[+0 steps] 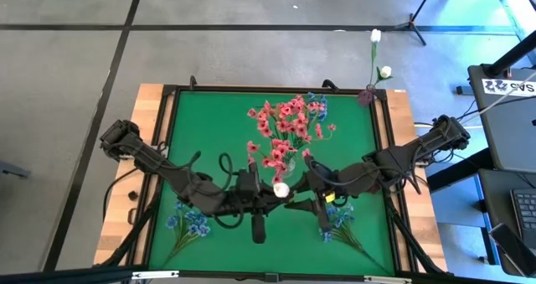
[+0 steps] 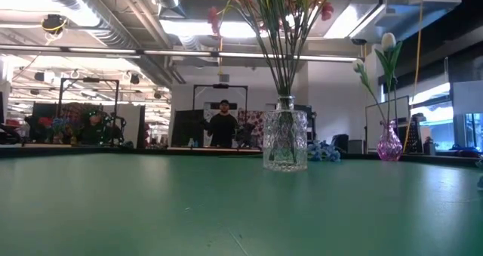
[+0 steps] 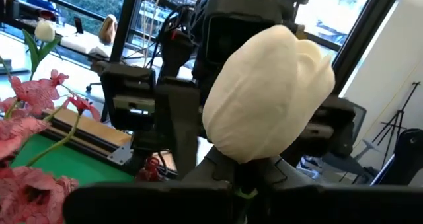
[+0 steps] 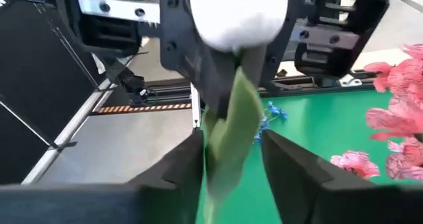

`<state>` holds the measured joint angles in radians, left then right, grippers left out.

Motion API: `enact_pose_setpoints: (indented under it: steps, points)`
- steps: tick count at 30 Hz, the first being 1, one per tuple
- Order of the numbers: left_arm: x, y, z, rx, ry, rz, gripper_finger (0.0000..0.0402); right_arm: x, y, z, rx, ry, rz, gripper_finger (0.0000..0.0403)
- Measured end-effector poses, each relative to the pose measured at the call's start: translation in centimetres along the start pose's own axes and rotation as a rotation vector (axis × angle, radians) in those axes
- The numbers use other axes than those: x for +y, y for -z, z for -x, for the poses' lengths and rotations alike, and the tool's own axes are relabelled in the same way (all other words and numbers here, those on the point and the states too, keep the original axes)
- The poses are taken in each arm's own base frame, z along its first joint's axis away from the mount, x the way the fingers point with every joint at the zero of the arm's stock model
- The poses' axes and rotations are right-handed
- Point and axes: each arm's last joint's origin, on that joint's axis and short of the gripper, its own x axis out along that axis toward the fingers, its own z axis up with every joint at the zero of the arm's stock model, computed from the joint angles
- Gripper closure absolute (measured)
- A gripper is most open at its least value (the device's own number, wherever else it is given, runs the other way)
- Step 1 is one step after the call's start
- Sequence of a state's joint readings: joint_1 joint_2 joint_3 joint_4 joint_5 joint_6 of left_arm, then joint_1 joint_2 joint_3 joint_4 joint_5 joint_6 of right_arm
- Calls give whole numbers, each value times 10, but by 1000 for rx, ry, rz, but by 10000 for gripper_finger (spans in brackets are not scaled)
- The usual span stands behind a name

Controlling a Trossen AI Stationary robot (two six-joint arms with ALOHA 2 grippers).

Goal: Sort flowers into vase by color
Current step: Put the white flower into the purple vase

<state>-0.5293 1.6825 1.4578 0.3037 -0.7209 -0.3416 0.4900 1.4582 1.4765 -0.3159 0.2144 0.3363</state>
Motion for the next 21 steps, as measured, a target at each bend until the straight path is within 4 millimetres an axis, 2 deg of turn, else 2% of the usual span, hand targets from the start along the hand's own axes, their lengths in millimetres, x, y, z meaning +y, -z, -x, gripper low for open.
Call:
enact_pose_setpoints:
  steps: [5,7,10,16,21]
  points:
    - [1,1,0,9,-6,-12,387,1,-1,0,-12,-11,-11,367]
    - [1,2,0,15,-6,-16,374,1,-2,0,-24,-14,-17,390]
    - [0,2,0,15,-5,-22,351,1,-3,0,-38,-4,-49,383]
    - [-7,-2,8,6,23,-8,303,3,-10,1,-112,-13,-75,394]
    - [-20,-14,29,-17,78,-29,270,5,-24,13,-220,-49,-75,397]
